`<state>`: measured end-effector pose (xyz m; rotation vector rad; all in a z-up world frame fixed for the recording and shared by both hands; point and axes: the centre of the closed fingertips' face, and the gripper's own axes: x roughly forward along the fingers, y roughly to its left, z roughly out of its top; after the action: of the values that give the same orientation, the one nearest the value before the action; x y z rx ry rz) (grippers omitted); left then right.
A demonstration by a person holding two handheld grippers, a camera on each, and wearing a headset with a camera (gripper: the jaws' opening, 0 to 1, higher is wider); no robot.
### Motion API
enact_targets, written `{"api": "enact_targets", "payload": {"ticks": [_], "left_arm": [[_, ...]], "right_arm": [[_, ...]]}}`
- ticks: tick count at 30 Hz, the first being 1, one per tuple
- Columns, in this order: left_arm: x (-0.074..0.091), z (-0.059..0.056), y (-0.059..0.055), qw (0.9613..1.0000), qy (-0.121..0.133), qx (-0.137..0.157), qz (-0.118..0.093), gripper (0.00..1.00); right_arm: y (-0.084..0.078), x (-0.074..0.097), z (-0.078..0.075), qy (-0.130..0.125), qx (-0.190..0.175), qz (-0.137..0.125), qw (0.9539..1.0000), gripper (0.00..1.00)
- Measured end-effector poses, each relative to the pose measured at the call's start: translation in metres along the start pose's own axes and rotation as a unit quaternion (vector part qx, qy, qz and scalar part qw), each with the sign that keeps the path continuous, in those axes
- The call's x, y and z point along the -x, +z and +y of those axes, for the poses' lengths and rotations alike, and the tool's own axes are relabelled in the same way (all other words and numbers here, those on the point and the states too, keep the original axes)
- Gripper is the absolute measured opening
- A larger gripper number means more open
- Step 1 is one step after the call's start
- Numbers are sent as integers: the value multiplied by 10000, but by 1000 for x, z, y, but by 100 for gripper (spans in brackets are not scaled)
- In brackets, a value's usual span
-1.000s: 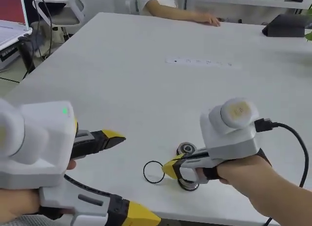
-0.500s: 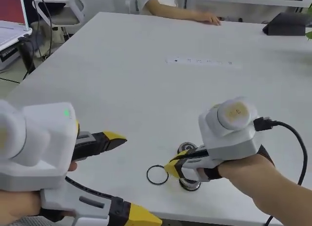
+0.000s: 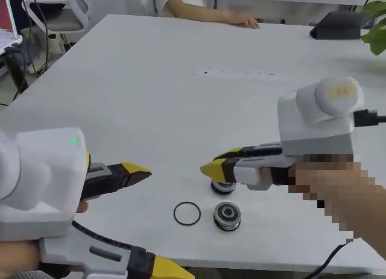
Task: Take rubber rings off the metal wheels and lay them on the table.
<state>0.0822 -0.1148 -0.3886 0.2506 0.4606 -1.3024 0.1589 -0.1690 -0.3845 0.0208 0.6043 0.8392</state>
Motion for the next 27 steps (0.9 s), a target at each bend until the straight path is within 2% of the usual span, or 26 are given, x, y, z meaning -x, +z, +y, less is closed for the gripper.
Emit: {"api": "enact_targets", "payload": {"ticks": [6,9,11,13,16,18,20,21,24,27], "left_arm": [[0,-1,2,10000,-24,8,-46,93],[1,0,3,10000,-19,-1,-51,93],[2,2,3,9999,71,-102,-6,93],[2,3,5,9998,101,-193,-5,92],[2,2,7,9997,52,-240,-9,93],[2,3,6,9995,72,-316,59,92],[3,5,9,9992,102,-372,76,92],[4,5,11,9992,101,-380,72,93],[5,6,23,9990,71,-450,-6,93],[6,8,37,9983,65,-578,-73,92]], "right_arm": [[-2,18,-1,122,346,92,9993,28],[-3,27,-4,144,383,82,9991,30],[-7,31,-6,138,382,52,9992,31],[-15,34,-11,88,270,45,9996,33],[-31,34,-18,-31,42,237,9997,32],[-38,32,-18,-46,63,328,9994,31],[-45,31,-16,-3,59,457,9989,31],[-49,30,-14,38,135,604,9981,32],[-55,26,-14,70,308,747,9967,33],[-64,22,-11,187,249,916,9953,34]]}}
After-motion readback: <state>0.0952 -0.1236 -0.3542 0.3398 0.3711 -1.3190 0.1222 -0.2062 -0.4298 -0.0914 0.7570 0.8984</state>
